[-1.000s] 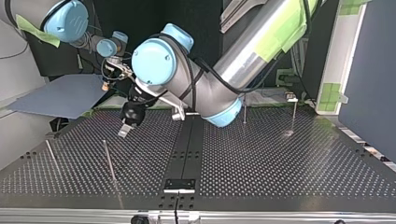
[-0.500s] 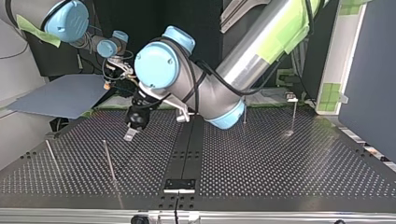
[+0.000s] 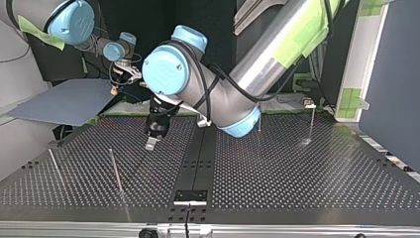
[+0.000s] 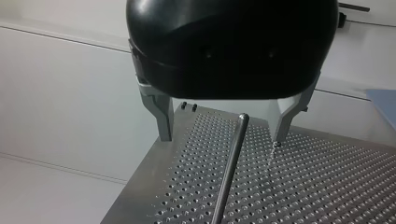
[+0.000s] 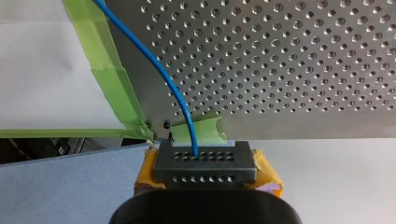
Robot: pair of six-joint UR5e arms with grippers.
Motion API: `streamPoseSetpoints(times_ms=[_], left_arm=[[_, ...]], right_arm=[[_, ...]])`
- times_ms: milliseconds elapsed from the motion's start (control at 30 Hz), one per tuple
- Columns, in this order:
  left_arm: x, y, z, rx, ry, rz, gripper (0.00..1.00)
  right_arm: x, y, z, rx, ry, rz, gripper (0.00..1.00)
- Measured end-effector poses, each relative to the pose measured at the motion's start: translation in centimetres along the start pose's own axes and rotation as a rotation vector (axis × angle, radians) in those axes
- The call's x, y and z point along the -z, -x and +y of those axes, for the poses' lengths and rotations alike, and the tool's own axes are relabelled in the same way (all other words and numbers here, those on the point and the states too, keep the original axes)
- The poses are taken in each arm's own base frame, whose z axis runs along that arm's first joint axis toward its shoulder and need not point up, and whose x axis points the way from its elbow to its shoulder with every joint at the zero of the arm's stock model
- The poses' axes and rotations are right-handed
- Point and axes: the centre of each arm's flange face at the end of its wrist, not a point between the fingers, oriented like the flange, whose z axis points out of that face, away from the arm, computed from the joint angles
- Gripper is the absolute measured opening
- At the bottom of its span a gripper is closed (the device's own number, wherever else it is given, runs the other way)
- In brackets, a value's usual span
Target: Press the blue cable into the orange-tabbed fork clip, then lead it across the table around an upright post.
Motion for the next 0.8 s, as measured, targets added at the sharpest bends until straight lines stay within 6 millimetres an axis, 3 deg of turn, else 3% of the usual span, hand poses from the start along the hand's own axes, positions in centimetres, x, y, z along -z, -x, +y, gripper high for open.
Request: streamPoseSetpoints(times_ms=[800], left_arm=[[0.54, -0.42, -0.17, -0.025, 0.009, 0.035, 1.0]], right_arm=[[0.03, -0.07, -0.05, 0.002, -0.004, -0.005, 0.0]])
